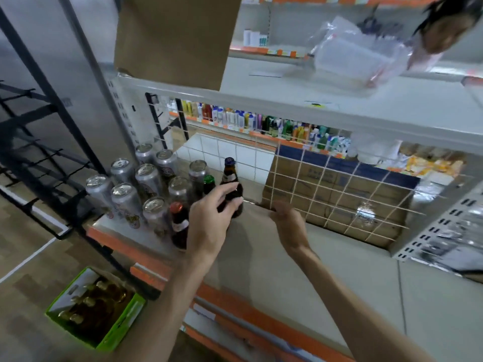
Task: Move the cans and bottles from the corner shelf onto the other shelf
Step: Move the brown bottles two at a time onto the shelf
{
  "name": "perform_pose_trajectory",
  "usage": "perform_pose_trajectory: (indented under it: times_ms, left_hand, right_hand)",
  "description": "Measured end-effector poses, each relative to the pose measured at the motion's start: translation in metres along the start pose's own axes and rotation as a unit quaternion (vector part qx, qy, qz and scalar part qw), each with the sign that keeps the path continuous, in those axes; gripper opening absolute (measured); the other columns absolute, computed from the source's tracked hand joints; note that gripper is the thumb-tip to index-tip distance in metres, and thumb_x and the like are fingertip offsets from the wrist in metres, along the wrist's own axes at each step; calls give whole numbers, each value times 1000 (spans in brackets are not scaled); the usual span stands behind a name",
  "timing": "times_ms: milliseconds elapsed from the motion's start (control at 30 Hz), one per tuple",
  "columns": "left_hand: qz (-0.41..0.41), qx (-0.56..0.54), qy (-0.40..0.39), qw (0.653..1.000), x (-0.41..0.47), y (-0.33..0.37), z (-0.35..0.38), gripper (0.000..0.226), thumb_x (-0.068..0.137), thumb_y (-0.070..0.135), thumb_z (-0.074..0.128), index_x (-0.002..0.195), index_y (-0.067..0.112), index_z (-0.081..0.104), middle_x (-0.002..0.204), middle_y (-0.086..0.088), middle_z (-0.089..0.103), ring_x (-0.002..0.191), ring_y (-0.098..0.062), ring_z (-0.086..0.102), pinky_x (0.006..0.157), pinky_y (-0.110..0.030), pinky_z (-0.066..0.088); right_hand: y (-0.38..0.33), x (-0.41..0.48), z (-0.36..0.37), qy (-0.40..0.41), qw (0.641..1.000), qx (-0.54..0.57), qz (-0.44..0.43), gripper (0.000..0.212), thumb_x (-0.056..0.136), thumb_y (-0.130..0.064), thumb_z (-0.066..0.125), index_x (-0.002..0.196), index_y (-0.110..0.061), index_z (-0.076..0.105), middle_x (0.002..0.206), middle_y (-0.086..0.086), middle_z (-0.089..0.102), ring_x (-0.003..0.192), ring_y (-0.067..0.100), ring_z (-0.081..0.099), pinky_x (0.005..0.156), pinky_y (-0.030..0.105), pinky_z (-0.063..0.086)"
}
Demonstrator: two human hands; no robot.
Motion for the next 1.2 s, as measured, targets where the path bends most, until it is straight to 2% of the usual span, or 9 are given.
perform_pose_trajectory:
  times_ms: [67, 133, 200, 433, 767, 900, 1000, 1133, 1200]
  left_hand:
    - [-21, 84, -117, 989, 1, 7, 74, 45, 92, 17, 70, 136, 18, 60, 129, -2, 67, 120, -16, 63, 100, -28, 51]
    - [-19, 212, -232, 949, -13, 12, 150, 55, 95, 17, 64, 147, 19, 45, 138, -10, 60, 125, -26, 59, 101, -37, 49]
    - [-13, 251, -316, 915, -37, 32, 217, 59, 98, 25, 60, 152, 18, 36, 147, -11, 51, 129, -27, 54, 104, -38, 46]
    - [113, 221, -428, 869, -139, 175, 401, 39, 98, 28, 59, 136, 20, 55, 130, -12, 64, 119, -31, 61, 95, -38, 50]
    - [211, 173, -488, 829, -265, 318, 544, 40, 91, 24, 61, 131, 15, 58, 132, -11, 64, 123, -29, 59, 98, -37, 48]
    - [216, 131, -475, 843, -266, 349, 569, 26, 92, 23, 64, 116, 14, 65, 116, -8, 72, 110, -28, 66, 90, -40, 52]
    - [216, 127, -468, 848, -256, 362, 585, 34, 90, 25, 66, 121, 13, 62, 116, -8, 71, 108, -28, 67, 87, -39, 53]
    - [231, 101, -452, 856, -240, 384, 603, 31, 93, 15, 63, 123, 10, 59, 122, -8, 66, 114, -28, 61, 79, -25, 40]
    - [219, 77, -440, 867, -230, 388, 614, 26, 94, 15, 63, 120, 12, 61, 117, -6, 67, 106, -24, 62, 74, -24, 36]
  right_hand:
    - [24, -17, -50, 20, 998, 9, 55, 19, 93, -14, 60, 110, -20, 65, 102, 5, 71, 96, 22, 64, 77, 34, 50]
    - [49, -37, -107, 36, 995, -42, 85, 18, 96, -15, 53, 111, -22, 59, 102, 6, 70, 96, 27, 63, 78, 37, 49]
    - [82, -62, -169, 58, 987, -94, 116, 20, 96, -17, 52, 115, -21, 56, 108, 8, 69, 102, 30, 62, 83, 41, 49]
    - [188, -175, -381, 180, 946, -142, 229, 37, 98, -35, 53, 130, -16, 52, 127, 12, 62, 118, 33, 55, 88, 37, 45]
    - [250, -295, -561, 304, 909, -138, 251, 31, 94, -30, 59, 121, -17, 55, 116, 9, 66, 110, 33, 60, 79, 35, 44]
    - [255, -299, -591, 322, 903, -153, 238, 34, 95, -25, 58, 127, -12, 53, 118, 11, 66, 111, 31, 61, 84, 35, 47]
    - [260, -285, -606, 332, 902, -137, 240, 36, 93, -20, 59, 127, -12, 52, 116, 11, 67, 109, 30, 62, 86, 36, 50]
    - [260, -254, -623, 344, 900, -111, 242, 37, 92, -20, 59, 127, -13, 50, 114, 12, 67, 106, 32, 63, 84, 39, 51]
    - [264, -238, -633, 351, 896, -116, 247, 38, 91, -17, 58, 128, -14, 49, 112, 14, 67, 105, 35, 63, 79, 38, 48]
Point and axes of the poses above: each hand's wrist, its own x-axis towards the middle knuckle, its own z-axis out of the palm, y = z × x, the point moved 10 cm from there along x, towards the middle knuckle
